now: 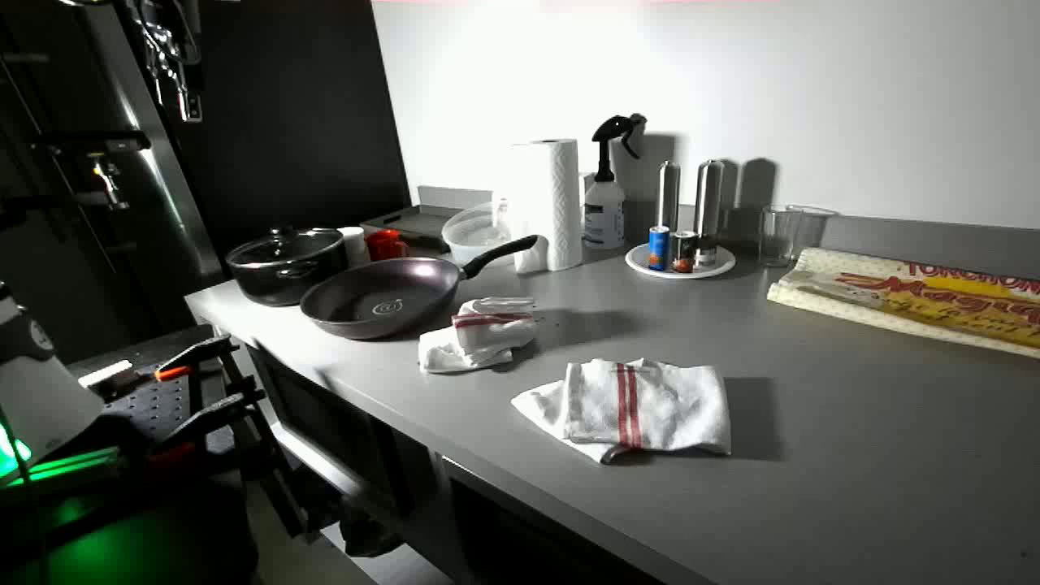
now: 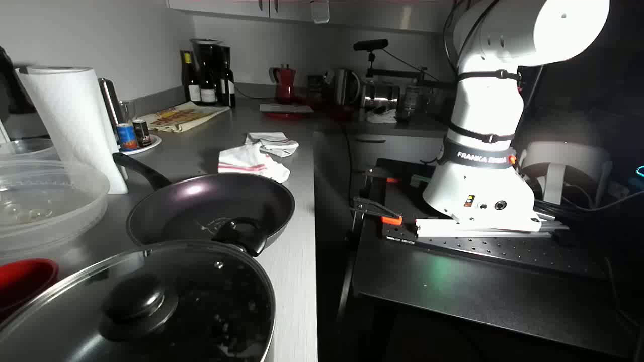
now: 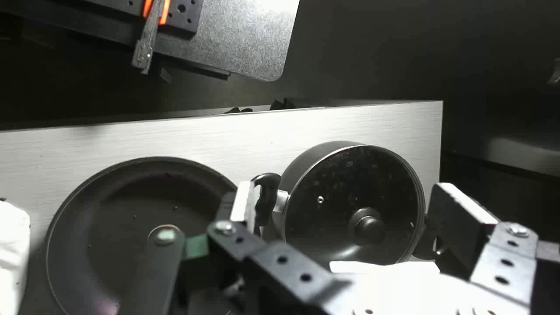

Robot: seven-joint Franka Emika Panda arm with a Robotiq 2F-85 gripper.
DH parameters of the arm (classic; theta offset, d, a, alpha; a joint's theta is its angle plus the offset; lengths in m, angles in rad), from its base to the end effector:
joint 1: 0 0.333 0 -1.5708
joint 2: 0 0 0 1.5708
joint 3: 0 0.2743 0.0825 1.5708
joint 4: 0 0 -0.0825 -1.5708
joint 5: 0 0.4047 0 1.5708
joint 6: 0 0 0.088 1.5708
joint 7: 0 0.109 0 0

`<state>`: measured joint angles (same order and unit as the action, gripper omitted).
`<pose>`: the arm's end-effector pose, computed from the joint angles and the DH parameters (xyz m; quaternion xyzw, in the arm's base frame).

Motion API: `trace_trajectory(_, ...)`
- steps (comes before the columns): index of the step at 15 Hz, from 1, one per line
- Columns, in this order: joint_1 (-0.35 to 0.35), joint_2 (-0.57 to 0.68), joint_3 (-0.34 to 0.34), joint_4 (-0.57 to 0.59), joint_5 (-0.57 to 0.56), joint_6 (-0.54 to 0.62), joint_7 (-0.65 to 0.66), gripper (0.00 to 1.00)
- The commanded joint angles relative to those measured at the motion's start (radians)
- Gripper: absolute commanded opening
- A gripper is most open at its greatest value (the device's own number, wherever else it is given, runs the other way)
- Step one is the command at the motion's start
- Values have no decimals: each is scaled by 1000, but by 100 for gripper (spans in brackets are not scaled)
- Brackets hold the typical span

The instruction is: Use the towel on the left to wipe the black pan.

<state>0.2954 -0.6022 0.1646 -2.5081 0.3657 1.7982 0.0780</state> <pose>0.3467 0.2040 0.4323 -0.9828 -0.1211 0.0843 0.1111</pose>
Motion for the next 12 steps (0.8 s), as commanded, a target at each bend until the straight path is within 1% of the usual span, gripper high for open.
trace_trajectory(1,-19,-1,16,2,8,-5,-8,100)
trace_trajectory(9,-20,1,16,3,9,-1,-6,100)
trace_trajectory(12,-48,56,12,35,2,7,13,100)
